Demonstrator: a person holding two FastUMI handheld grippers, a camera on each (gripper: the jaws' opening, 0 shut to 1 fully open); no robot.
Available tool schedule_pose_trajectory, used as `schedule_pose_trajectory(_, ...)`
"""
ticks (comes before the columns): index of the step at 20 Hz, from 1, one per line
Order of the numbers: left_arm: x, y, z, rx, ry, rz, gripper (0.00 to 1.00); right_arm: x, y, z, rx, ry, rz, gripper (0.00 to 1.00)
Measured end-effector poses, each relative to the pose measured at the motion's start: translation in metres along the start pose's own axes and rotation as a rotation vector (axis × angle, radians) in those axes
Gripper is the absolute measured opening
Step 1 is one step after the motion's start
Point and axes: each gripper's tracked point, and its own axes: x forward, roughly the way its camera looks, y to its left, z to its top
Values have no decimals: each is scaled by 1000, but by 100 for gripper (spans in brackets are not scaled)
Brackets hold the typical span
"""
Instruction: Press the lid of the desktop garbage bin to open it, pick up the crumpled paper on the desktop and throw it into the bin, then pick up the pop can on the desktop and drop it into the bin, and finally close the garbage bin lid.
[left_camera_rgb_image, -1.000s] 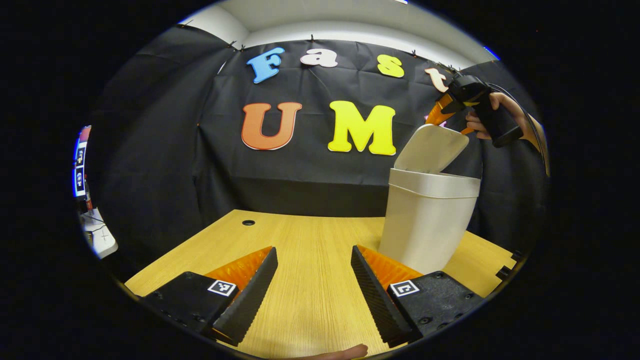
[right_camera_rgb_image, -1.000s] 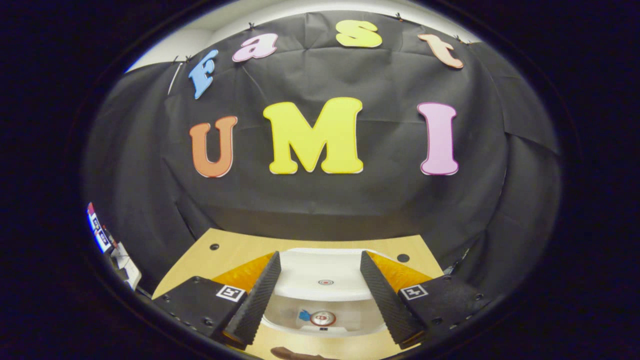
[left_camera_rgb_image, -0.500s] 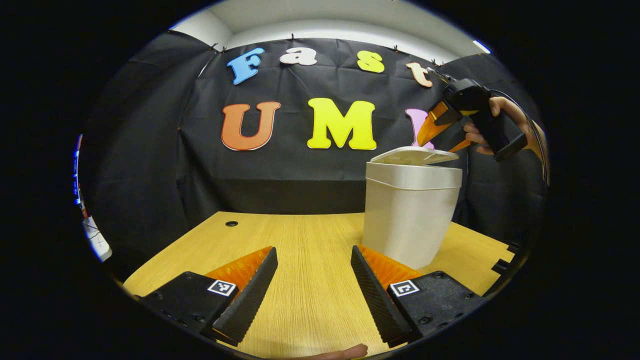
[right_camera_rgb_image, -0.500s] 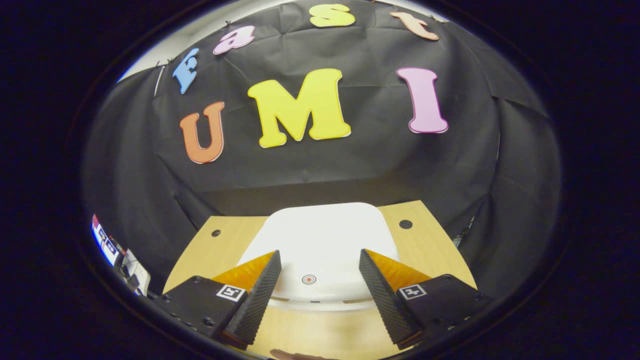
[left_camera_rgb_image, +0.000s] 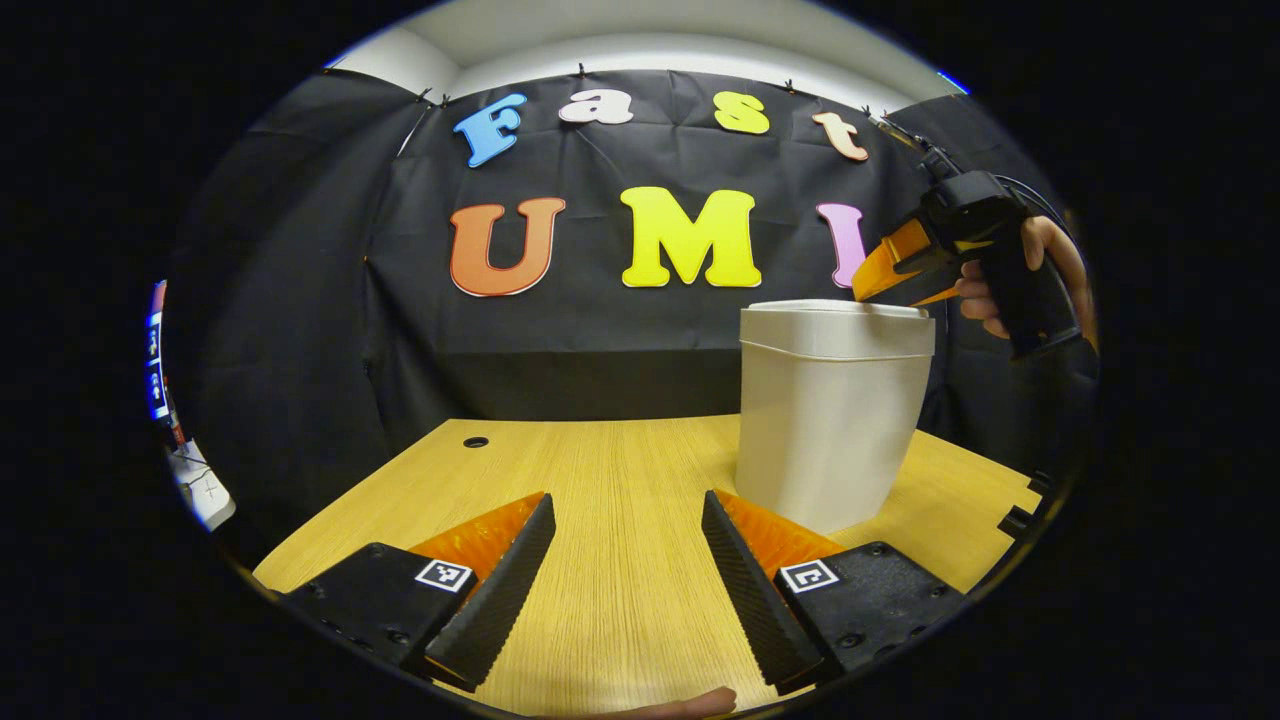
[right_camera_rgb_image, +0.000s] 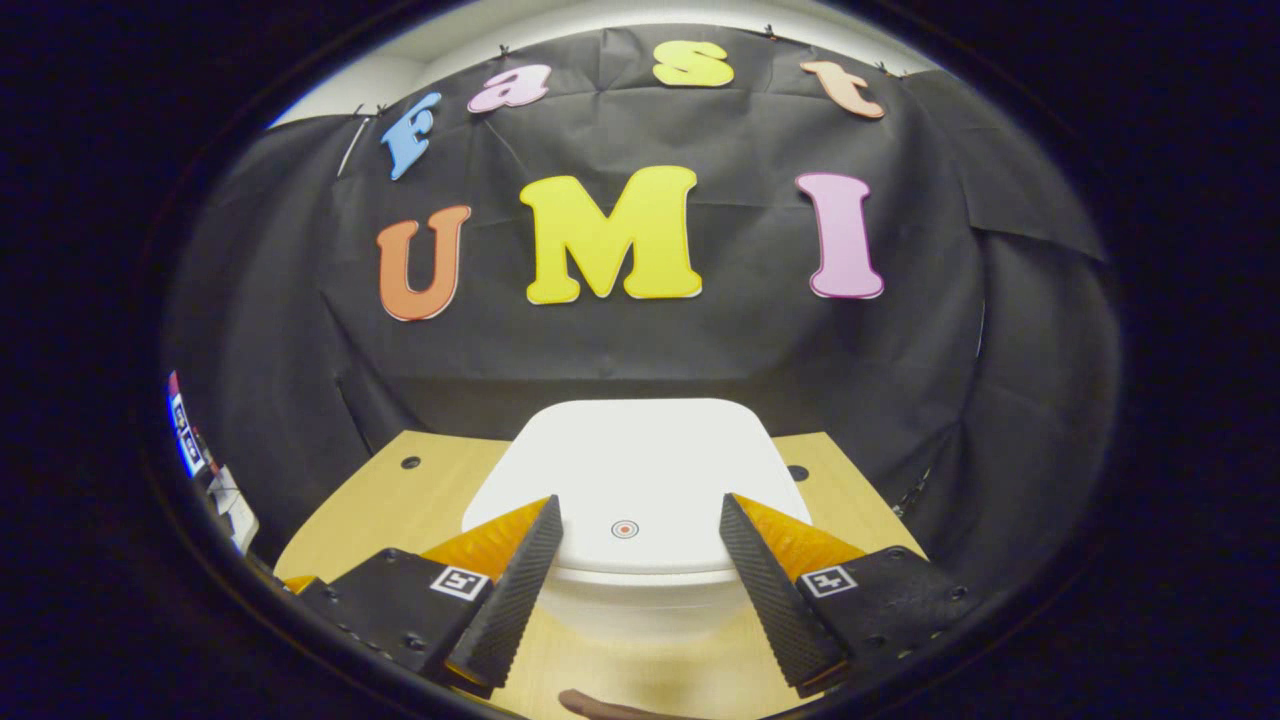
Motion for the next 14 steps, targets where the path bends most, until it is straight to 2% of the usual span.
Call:
schedule_pose_trajectory(3,-5,-9,5,-20,3,12,96,0,-2,-1,34,-76,-5,97)
schedule_pose_trajectory(10,-8,-36,6,-13,0,-47,95,-1,-1,-5,16,-186,7,98)
schedule_pose_trajectory(14,-11,-43,7,-10,1,-66,96,1,-1,-7,-5,-236,-24,98)
